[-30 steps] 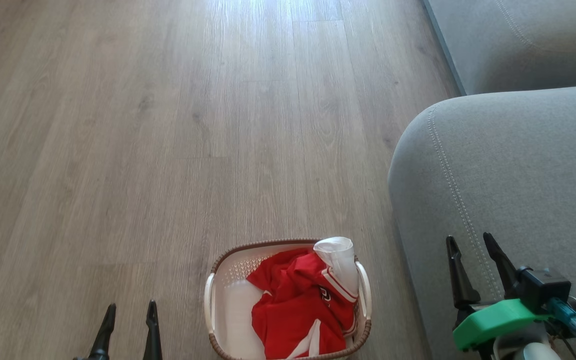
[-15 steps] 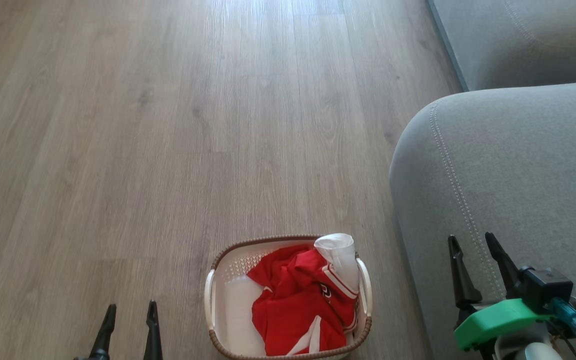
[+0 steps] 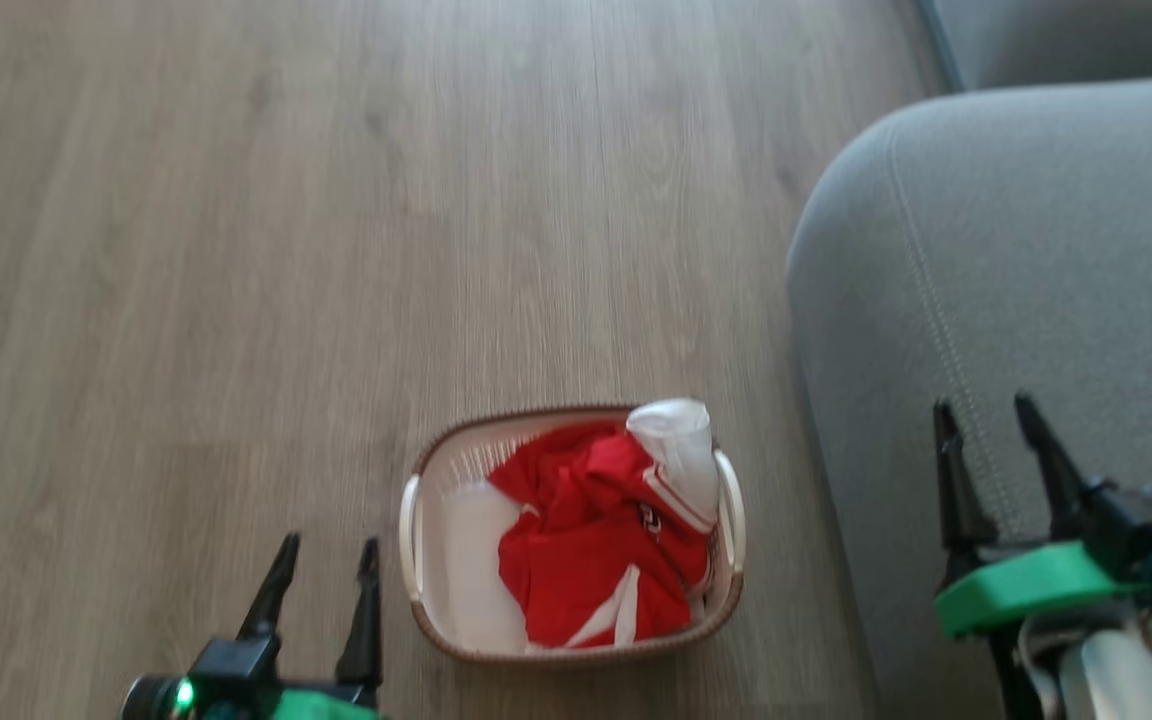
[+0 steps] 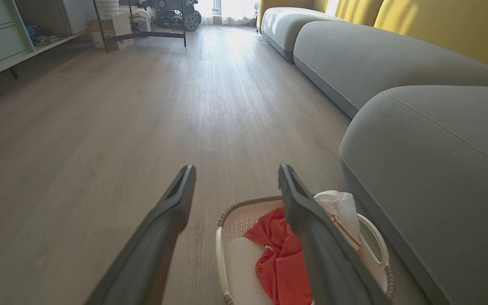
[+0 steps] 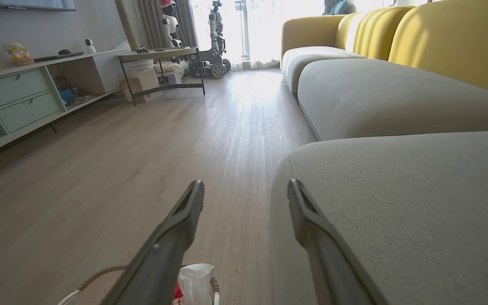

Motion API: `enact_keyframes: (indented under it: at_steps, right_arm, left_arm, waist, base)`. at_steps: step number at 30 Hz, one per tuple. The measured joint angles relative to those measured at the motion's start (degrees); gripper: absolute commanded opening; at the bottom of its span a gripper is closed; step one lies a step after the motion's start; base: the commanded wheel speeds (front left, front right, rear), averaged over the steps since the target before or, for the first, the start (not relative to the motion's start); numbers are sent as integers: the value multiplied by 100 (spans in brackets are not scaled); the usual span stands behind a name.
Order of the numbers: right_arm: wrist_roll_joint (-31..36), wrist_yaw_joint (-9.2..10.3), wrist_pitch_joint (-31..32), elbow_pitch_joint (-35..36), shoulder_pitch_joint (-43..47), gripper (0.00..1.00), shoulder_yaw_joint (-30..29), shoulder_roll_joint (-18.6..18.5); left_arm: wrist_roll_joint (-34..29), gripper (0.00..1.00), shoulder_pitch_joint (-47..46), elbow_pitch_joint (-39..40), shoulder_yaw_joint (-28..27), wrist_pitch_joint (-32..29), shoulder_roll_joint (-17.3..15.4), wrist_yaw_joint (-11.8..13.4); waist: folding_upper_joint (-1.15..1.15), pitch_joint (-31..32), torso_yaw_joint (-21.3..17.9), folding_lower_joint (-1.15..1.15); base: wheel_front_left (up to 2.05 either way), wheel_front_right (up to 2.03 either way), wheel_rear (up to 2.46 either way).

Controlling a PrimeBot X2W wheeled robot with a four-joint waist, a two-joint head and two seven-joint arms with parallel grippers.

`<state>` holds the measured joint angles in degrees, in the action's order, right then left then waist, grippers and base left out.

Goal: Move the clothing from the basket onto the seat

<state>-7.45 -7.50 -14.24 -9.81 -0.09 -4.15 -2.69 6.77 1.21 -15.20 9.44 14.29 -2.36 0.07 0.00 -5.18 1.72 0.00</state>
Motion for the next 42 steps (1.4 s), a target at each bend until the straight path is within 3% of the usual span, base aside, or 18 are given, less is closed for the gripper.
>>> enact_keyframes:
  at_steps: [12, 23, 33, 42]
  right_arm:
    - [147, -1, -23, 781, -1086, 100, -314, 0]
    - [255, -1, -40, 1578, -1857, 100, -641, -1]
    - [290, -1, -41, 1973, -2136, 100, -609, -1]
    - [196, -1, -42, 2362, -2342, 100, -481, -2]
  left_arm:
    - [-136, 100, -1726, -926, 720, 1, 7, -193]
    - [-285, 100, -3685, -2457, 1696, 2, 23, -372]
    - [383, 100, -4941, -3706, 2838, -109, 33, -461]
    - [801, 100, -5686, -4428, 3428, -250, 33, -354]
  waist:
    - [0, -1377, -140, 0]
    - [0, -2706, -354, 0]
    - [0, -3516, -583, 1]
    - [0, -4025, -891, 1]
  base:
    - [0, 0, 0]
    - [0, 0, 0]
    - [0, 0, 0]
    - [0, 0, 0]
